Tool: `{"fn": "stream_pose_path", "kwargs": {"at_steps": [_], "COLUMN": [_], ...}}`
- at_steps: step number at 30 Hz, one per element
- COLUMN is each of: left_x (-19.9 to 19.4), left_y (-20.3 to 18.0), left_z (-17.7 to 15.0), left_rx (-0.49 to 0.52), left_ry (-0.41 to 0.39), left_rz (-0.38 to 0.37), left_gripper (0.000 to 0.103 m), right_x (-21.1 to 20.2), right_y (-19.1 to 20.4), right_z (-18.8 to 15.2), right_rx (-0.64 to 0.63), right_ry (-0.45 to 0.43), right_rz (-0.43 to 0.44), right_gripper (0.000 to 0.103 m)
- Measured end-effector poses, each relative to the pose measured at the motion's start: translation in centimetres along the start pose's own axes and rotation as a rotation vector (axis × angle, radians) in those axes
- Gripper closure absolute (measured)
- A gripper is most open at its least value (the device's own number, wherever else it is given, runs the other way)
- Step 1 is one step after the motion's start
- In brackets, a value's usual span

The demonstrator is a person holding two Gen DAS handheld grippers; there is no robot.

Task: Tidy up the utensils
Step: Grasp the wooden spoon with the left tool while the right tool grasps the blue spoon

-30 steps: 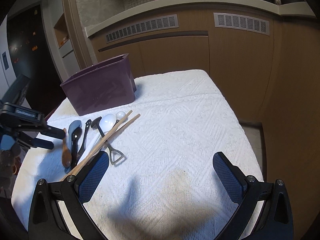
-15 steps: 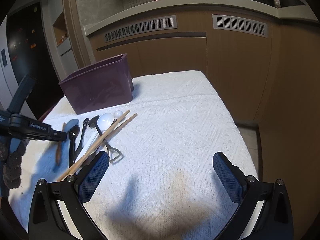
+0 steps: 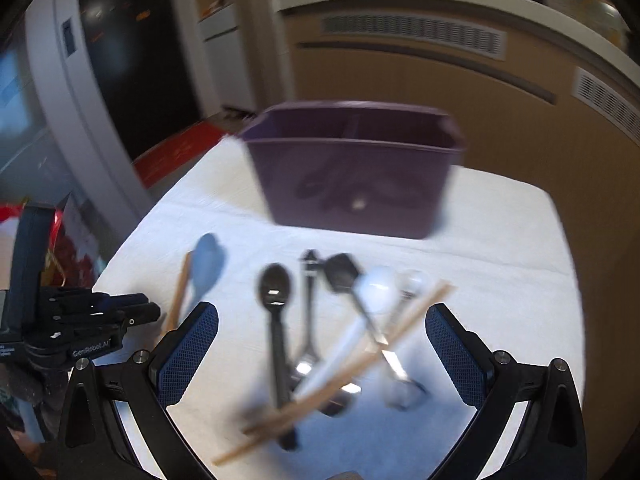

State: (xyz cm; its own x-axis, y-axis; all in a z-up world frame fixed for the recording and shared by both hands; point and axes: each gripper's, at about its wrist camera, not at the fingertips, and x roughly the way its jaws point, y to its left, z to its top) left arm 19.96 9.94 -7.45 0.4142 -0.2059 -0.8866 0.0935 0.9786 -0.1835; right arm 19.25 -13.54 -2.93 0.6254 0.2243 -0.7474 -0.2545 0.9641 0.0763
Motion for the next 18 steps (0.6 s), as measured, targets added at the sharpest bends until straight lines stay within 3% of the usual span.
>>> {"fn": "stream_pose_path", "kwargs": {"at_steps": [2, 4, 6, 9, 12, 18], "left_x": [-0.6, -1.3, -1.8, -2.6, -2.5, -1.6], "left_y": [1.3, 2.3, 2.9, 4.0, 4.9, 6.5], "left_z": [-0.3, -0.6, -0.8, -0.9, -0.9, -1.2], "left_rx": [-0.037, -0.062, -0.083, -0.103, -0.13, -0.171], "left_ry": [-0.017, -0.036, -0.051, -0.085, -0.094, -0.066], "left_rz": [0.009, 0.003, -0.009, -0.009, -0.007, -0.006], "left_gripper": [0.051, 0.05, 0.047, 0.04, 0.036, 0.035], "right_x": [1.9, 3.6, 5.4, 7.8, 9.8, 11.6], "right_y": [2.7, 5.1, 7.2, 9.4, 10.6, 10.7], "right_z": [0.7, 1.2, 1.7, 2.2, 2.3, 2.9], "right_rx": [-0.062, -0.125, -0.166, -0.2, -0.221, -0.21], "right_ry": [0.032, 0.065, 0.11, 0.146, 0.169, 0.173], "right_rz": [0.024, 0.055, 0.095, 0.107, 0.096, 0.126], "right_gripper": [0.007, 0.031, 0.042, 0.045, 0.06, 0.062]}}
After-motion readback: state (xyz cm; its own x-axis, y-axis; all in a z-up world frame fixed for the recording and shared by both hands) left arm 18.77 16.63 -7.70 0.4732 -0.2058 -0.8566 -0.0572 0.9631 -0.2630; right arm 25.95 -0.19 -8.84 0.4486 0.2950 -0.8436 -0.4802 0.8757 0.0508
